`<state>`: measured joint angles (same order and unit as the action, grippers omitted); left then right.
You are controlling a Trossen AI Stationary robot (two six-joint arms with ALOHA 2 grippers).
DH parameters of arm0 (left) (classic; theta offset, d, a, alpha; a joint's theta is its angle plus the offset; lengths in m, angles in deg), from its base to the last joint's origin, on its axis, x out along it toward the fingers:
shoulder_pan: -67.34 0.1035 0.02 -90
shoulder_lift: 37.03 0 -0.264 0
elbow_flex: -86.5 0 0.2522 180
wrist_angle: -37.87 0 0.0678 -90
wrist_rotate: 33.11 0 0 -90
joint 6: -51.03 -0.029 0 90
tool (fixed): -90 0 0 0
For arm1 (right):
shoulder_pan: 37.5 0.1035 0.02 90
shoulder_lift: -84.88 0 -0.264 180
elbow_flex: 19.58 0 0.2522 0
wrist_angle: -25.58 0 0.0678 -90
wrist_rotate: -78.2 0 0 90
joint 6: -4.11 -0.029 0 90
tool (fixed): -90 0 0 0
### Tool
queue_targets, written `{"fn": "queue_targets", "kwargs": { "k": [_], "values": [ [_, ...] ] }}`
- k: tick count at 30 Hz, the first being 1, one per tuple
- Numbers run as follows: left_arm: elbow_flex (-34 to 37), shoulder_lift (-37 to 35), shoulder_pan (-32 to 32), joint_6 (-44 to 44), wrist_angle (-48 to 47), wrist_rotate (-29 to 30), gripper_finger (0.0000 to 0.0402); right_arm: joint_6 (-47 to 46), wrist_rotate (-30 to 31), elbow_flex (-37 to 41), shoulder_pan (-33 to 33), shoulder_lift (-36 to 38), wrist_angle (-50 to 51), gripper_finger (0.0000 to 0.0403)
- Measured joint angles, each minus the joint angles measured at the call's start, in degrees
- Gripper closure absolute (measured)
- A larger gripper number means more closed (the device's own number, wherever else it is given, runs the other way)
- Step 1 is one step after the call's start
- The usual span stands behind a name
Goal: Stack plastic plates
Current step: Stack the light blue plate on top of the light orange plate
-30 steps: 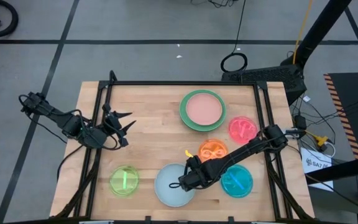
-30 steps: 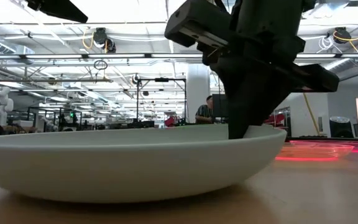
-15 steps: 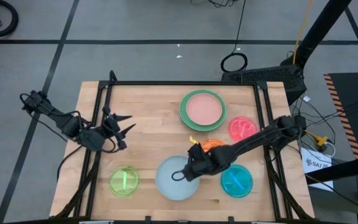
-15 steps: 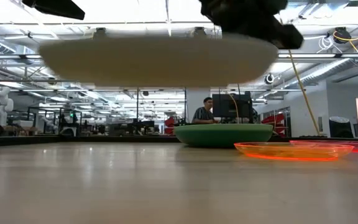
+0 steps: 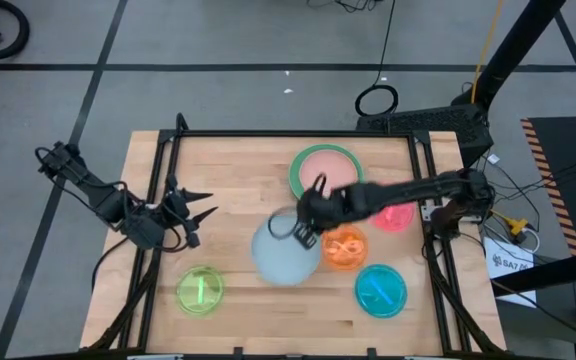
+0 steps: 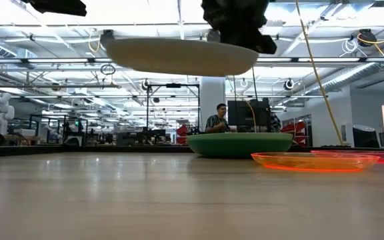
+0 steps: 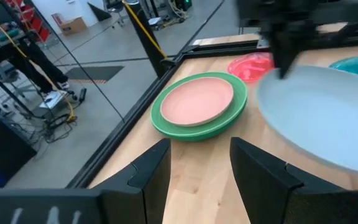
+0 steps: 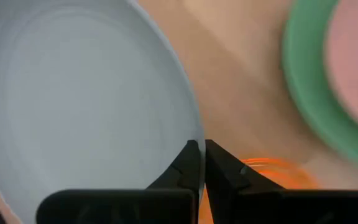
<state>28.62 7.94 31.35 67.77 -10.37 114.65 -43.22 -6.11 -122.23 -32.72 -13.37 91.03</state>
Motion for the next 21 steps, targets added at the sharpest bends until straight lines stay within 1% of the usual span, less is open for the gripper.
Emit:
{"fn": "queue_targets", "kwargs": {
  "k": [2, 7, 11, 15, 19, 21],
  "values": [
    [0.00, 0.00, -0.52, 1.20, -0.01, -0.25, 0.0229, 4.36, -1.55, 0.00, -3.64, 1.17, 2.73, 0.0400],
    [0.00, 0.02, -2.03, 4.69, -0.38, -0.76, 0.0229, 15.33, -3.16, 0.00, -14.37, 4.02, 9.31, 0.0400],
    [0.00, 0.04, -3.15, 7.57, -0.98, -0.83, 0.0229, 24.08, -7.78, 0.48, -23.98, 5.14, 9.94, 0.0400],
    [0.02, 0.04, -3.87, 9.96, -1.84, -0.87, 0.0229, 31.67, -11.39, 0.57, -32.93, 4.52, 9.51, 0.0400],
    [0.02, 0.02, -3.91, 11.37, -1.92, -0.88, 0.0229, 37.21, -14.69, 0.57, -40.19, 3.01, 8.40, 0.0400],
    [0.02, 0.04, -3.91, 11.91, -1.92, -0.90, 0.0229, 39.34, -15.41, 0.57, -43.08, 1.98, 7.95, 0.0400]
  ]
}}
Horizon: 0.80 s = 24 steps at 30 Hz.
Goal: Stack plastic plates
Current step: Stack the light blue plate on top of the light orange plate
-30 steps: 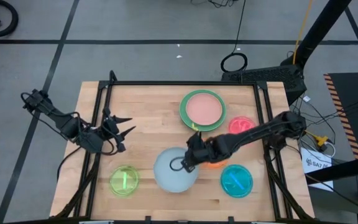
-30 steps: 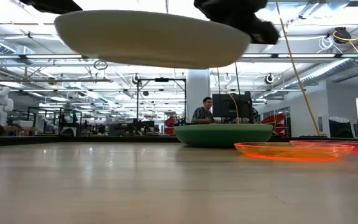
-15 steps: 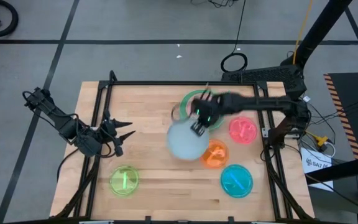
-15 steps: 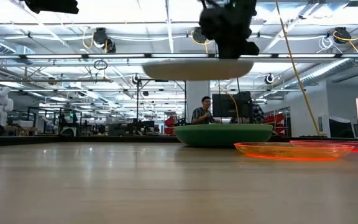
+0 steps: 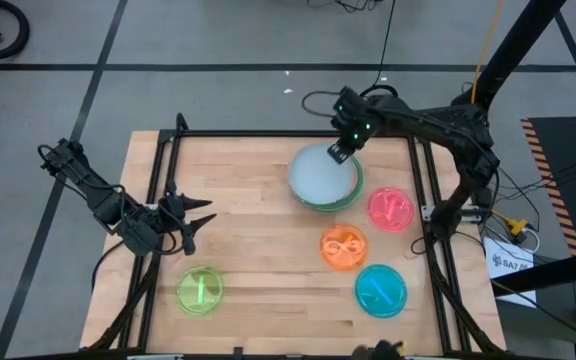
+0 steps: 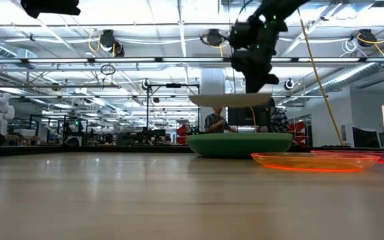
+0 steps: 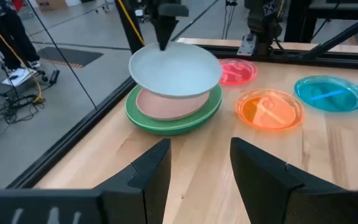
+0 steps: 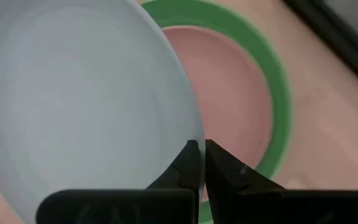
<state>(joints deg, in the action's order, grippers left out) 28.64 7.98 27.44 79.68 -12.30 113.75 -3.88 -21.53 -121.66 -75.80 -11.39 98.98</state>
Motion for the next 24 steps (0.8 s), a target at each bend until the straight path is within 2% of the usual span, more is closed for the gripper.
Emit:
{"fn": "queue_targets", "kwargs": {
  "k": [6, 11, 18, 24],
  "values": [
    [0.00, -0.02, 0.04, -0.01, 0.04, 0.00, 0.0229, 4.09, -5.63, 3.02, -6.31, -3.17, -4.65, 0.0400],
    [0.00, -0.01, 0.07, 0.42, 0.11, 0.00, 0.0229, 5.89, -6.21, 9.61, -9.37, -4.81, -9.29, 0.0400],
    [0.00, 0.00, 1.75, 0.34, 0.24, 0.00, 0.0229, 6.99, -6.96, 16.77, -10.48, -4.71, -16.32, 0.0390],
    [0.00, 0.00, 3.67, 2.61, 0.18, 0.00, 0.0229, 7.15, -6.91, 17.88, -10.48, -4.71, -19.27, 0.0376]
  ]
}}
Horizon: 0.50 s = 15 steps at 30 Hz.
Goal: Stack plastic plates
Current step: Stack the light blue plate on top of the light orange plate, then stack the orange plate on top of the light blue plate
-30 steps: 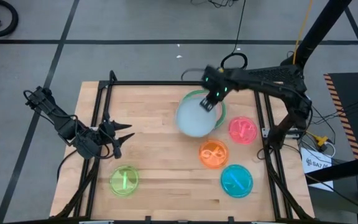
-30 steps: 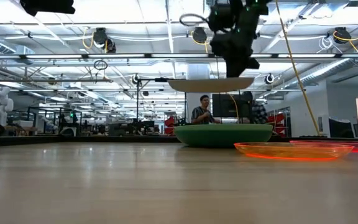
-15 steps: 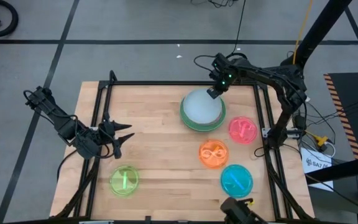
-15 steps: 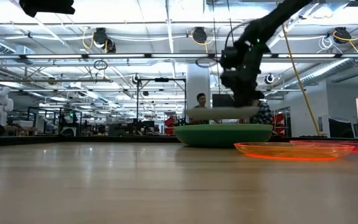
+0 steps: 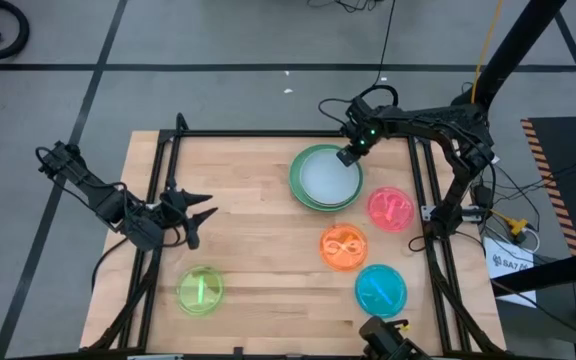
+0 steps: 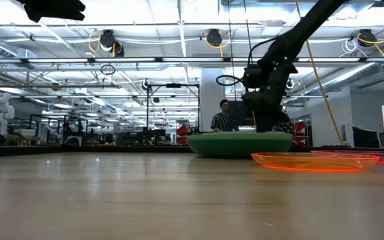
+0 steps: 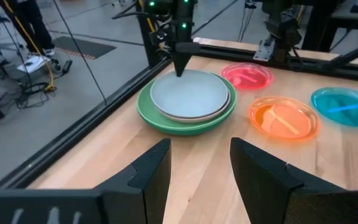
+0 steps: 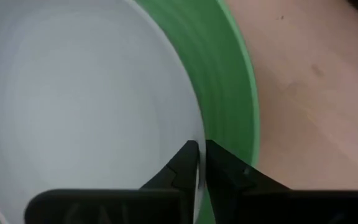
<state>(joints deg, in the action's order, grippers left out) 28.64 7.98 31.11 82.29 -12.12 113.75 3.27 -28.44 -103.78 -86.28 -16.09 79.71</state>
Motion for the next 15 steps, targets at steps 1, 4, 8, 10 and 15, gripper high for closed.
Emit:
{"fn": "queue_targets", "kwargs": {
  "k": [1, 4, 8, 10, 15],
  "values": [
    [0.00, -0.02, 0.00, 0.67, 0.00, 0.00, 0.0229, -0.02, -0.01, 0.00, 0.00, 0.00, -0.32, 0.0375],
    [0.00, 0.69, -0.01, 2.58, -0.07, -0.30, 0.0229, 0.12, -0.08, 0.00, 0.00, 0.00, -0.73, 0.0365],
    [0.00, 3.19, -0.11, 5.55, -0.15, -0.44, 0.0229, 0.14, -0.07, 0.01, 0.00, 0.07, -0.96, 0.0327],
    [0.00, 4.94, -0.11, 6.70, -0.17, -0.72, 0.0229, 0.04, 0.04, 0.04, 0.00, 0.48, -0.78, 0.0304],
    [0.00, 9.10, -0.11, 10.08, -0.18, -2.87, 0.0229, -1.95, 0.09, 0.04, 0.25, 3.50, 0.12, 0.0262]
  ]
}}
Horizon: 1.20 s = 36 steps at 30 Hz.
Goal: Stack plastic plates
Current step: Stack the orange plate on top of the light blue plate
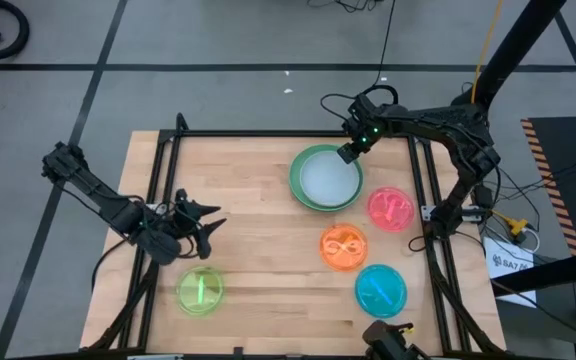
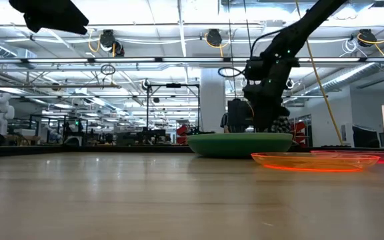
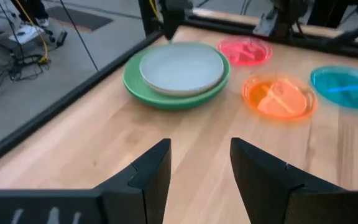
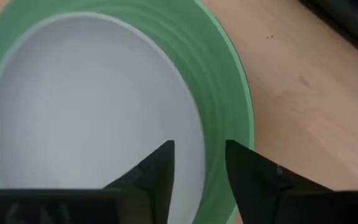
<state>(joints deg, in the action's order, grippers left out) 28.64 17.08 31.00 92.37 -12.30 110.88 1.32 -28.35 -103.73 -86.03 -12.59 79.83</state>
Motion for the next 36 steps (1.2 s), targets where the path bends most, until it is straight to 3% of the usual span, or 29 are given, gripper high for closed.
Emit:
{"fn": "queue_targets", "kwargs": {
  "k": [8, 14, 22, 28, 36],
  "values": [
    [0.00, 5.82, 0.33, 4.44, -0.03, -0.32, 0.0229, -5.93, 2.44, 0.00, 5.37, 10.15, 6.84, 0.0258],
    [0.00, 6.66, 2.80, 3.06, -0.02, -0.32, 0.0229, -14.01, 7.69, 0.00, 15.99, 16.57, 13.75, 0.0263],
    [-0.50, 6.13, 6.72, -5.01, -0.30, -0.15, 0.0229, -23.97, 11.03, 0.68, 31.47, 17.97, 18.56, 0.0263],
    [-1.22, 6.09, 8.37, -8.38, -0.20, -0.03, 0.0229, -33.57, 11.66, 9.19, 38.81, 17.96, 17.68, 0.0263],
    [-1.22, 6.09, 8.63, -10.68, -0.25, -0.04, 0.0229, -47.17, 8.90, 24.24, 43.54, 17.92, 10.55, 0.0264]
  ]
}}
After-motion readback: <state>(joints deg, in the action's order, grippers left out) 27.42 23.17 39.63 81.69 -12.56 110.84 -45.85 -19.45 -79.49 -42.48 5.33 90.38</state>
